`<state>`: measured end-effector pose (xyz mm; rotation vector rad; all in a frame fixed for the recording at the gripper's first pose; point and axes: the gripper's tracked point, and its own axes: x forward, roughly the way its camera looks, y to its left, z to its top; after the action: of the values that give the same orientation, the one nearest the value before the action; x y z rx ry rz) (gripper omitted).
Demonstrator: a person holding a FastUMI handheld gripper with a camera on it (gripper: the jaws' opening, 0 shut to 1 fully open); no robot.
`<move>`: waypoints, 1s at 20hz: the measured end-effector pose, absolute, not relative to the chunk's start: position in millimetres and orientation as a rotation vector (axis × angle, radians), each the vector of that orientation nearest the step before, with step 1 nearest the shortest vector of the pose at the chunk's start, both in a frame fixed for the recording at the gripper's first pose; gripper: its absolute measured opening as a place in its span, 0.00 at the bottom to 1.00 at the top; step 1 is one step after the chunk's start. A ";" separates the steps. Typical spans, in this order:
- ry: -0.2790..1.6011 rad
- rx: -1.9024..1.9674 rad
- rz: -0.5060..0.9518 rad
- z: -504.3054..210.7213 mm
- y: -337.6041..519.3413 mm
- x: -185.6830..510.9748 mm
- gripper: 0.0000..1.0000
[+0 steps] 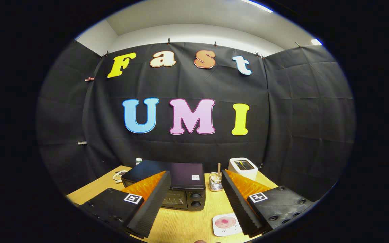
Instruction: Open the toaster oven, put the food inside, and close the toaster oven door.
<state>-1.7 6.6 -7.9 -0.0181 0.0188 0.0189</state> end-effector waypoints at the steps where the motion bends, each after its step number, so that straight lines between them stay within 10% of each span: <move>1: 0.018 -0.017 0.017 -8.2 6.4 -1.5 0.98; 20: 0.058 0.006 0.062 -22.4 45.7 22.5 0.98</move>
<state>22.5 45.7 -22.4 0.0063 0.0575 0.0618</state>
